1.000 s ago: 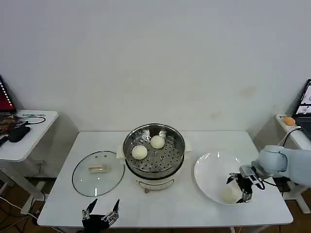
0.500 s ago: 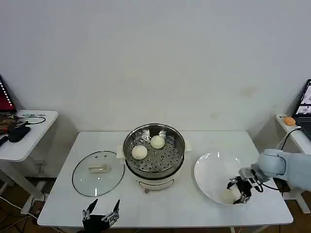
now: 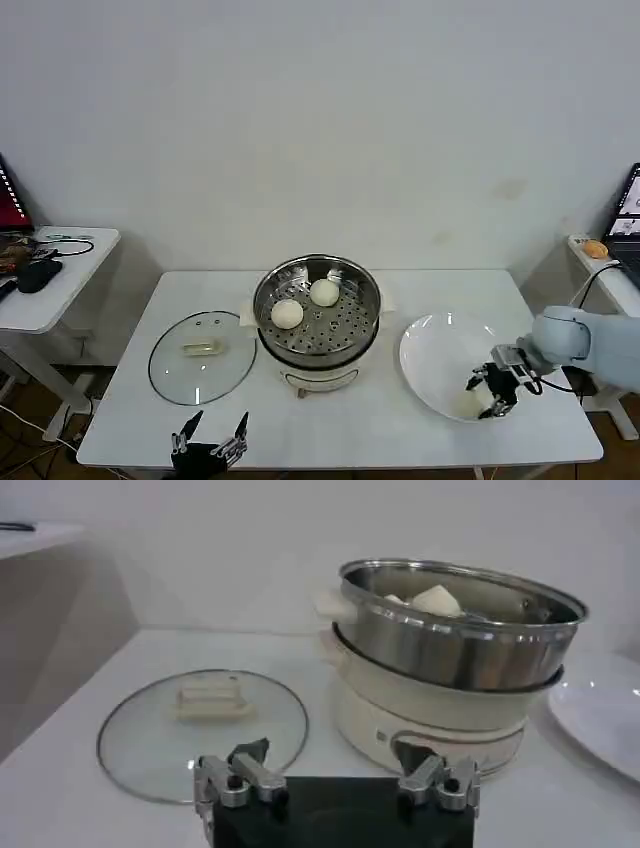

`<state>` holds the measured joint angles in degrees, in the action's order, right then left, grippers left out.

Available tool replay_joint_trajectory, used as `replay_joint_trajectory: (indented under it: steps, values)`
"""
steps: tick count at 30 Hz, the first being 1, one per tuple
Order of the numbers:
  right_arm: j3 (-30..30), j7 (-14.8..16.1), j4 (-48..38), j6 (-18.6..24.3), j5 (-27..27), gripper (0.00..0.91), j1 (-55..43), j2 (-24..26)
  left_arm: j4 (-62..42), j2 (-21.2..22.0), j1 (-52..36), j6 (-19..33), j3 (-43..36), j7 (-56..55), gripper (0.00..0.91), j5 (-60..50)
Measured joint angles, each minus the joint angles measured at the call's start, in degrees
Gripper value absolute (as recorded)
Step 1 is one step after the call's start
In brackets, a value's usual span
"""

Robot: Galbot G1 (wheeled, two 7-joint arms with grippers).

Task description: Take steamed baozi put them in steamer then cover it.

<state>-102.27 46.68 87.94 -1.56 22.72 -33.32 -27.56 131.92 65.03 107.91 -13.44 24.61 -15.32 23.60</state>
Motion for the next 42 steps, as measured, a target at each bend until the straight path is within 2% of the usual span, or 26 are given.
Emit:
replay_joint_trajectory:
  steps: [9, 17, 28, 42]
  values:
    - [-3.73, 1.14, 1.58, 1.80, 0.59, 0.625, -7.90, -0.65, 0.28, -0.23, -0.12, 0.02, -0.27, -0.03, 0.907, 0.01]
    - [-3.76, 1.65, 1.37, 5.50, 0.13, 0.635, -14.67, -2.09, 0.54, -0.34, 0.02, 0.03, -0.35, -0.04, 0.907, 0.02]
    - [0.76, 0.95, -0.62, 13.11, -0.23, 0.635, -18.75, -6.50, 0.91, -0.36, 0.31, 0.03, -0.96, -0.13, 0.907, -0.26]
    - [8.36, -0.06, -2.02, 21.41, -0.30, 0.635, -17.81, -14.73, 1.29, -0.11, 1.28, 0.17, -0.93, -0.08, 0.907, -0.53]
